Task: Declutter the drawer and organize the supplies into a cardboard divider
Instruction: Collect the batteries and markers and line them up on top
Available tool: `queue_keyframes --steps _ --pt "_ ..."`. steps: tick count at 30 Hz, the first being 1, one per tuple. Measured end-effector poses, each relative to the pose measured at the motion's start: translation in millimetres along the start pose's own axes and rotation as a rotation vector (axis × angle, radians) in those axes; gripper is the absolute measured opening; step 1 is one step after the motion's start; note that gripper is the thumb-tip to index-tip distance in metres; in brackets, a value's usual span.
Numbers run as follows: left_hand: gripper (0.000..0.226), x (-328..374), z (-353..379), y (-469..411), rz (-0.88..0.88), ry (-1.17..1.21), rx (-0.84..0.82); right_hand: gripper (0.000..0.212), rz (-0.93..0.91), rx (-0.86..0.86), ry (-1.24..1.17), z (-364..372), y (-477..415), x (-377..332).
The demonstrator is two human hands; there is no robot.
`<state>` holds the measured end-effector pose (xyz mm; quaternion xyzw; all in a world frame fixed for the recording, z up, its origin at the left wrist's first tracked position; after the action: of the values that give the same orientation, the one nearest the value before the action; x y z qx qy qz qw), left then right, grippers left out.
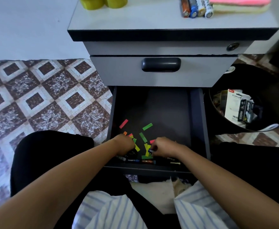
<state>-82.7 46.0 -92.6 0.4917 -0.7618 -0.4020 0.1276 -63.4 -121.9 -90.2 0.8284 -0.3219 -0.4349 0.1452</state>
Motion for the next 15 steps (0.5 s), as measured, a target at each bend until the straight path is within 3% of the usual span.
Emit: queue_keyframes --steps 2,8,12,15 --pt "0.021 -4 -4 2 -0.038 0.139 0.007 0.03 -0.004 -0.049 0.059 7 -6 -5" --pt "0.027 -27 -29 15 -0.134 0.634 0.098 0.023 -0.025 -0.184 0.242 24 -18 -22" --pt "0.027 -40 -47 22 -0.203 0.829 0.163 0.026 -0.048 -0.152 0.271 22 -15 -24" --pt "0.023 -47 -62 31 -0.231 0.987 0.179 0.029 -0.046 -0.061 0.142 7 -6 -23"
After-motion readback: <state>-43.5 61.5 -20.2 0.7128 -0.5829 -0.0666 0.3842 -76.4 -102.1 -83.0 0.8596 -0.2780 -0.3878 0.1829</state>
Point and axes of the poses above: each hand's wrist, its own y-axis away from the middle knuckle, its own z-axis out of the palm, x = y × z, the point moved 2 cm from there along -y, towards the middle knuckle, and after that the axes turned 15 degrees about -z, right-handed, at the moved point
